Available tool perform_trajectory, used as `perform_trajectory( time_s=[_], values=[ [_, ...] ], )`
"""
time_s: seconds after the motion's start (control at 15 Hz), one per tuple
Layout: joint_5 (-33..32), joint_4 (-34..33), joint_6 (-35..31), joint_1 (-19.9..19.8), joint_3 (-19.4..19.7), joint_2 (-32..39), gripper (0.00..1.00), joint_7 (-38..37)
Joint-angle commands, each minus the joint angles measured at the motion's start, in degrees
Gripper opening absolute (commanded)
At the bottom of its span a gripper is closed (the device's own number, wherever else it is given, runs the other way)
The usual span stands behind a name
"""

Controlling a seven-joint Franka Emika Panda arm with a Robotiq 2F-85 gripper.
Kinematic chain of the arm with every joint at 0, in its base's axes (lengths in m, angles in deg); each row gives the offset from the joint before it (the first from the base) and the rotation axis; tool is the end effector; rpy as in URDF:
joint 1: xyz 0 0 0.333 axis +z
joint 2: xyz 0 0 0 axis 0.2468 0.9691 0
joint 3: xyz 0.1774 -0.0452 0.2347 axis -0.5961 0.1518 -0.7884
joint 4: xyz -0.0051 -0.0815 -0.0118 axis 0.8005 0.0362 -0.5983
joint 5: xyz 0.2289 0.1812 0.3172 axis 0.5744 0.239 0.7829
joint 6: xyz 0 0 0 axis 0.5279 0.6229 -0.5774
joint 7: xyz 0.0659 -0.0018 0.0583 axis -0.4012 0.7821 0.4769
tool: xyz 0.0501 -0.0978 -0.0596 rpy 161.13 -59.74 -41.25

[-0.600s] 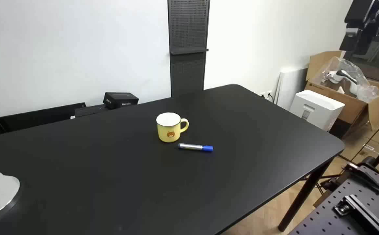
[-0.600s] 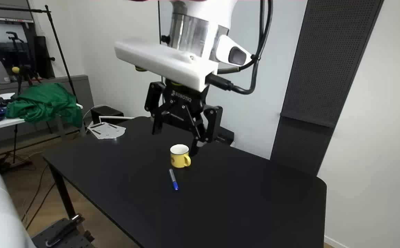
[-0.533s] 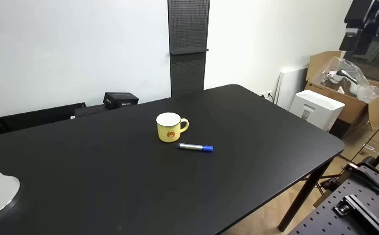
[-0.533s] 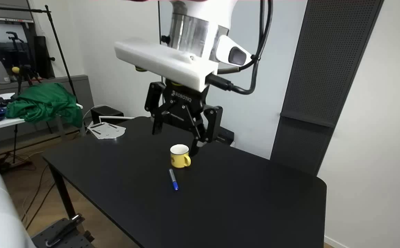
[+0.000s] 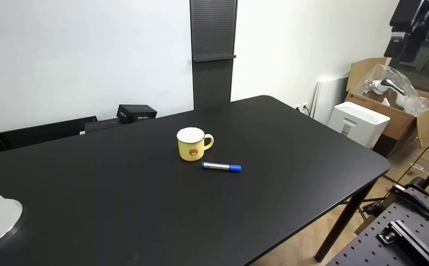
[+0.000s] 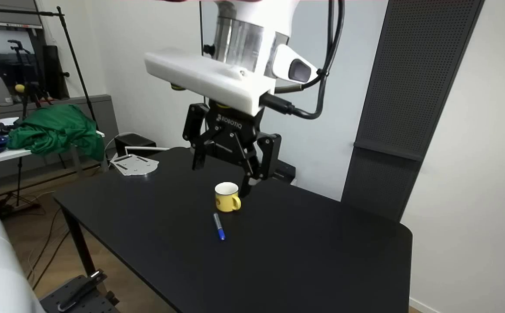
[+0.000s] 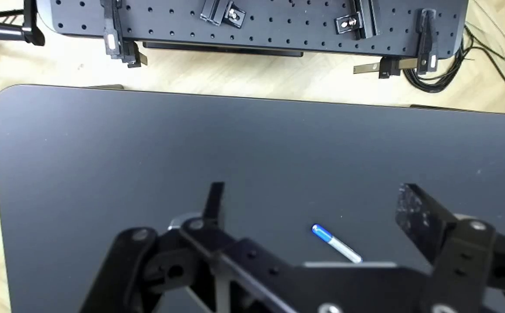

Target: Place the marker in the mug

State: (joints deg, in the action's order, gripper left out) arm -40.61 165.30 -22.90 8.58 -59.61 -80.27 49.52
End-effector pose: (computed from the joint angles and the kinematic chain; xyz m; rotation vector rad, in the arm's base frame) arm 0.3383 -0.1472 0.4670 -2.9539 -0.0494 0.1246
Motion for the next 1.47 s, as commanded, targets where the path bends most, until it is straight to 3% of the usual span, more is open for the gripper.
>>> perform_trajectory(
  time_s=[0.0, 0.27, 0.53, 1.07, 1.27, 1.4],
  values=[
    [0.3, -0.1, 0.1, -0.5, -0.4, 0.1, 1.0, 0.3],
    [-0.6, 0.2, -3.1, -0.1, -0.9, 1.0, 1.0, 0.7],
    [-2.9, 2.9, -14.9, 1.9, -3.2, 3.8, 1.0, 3.2],
    [-1.4, 8.6, -34.8, 11.8, -9.6, 14.4, 1.0, 10.2],
    [-2.3, 7.9, -37.2, 13.3, -12.9, 19.1, 1.0, 7.8],
    [-1.5, 9.1, -37.1, 13.1, -12.7, 17.5, 1.0, 9.1]
  ],
)
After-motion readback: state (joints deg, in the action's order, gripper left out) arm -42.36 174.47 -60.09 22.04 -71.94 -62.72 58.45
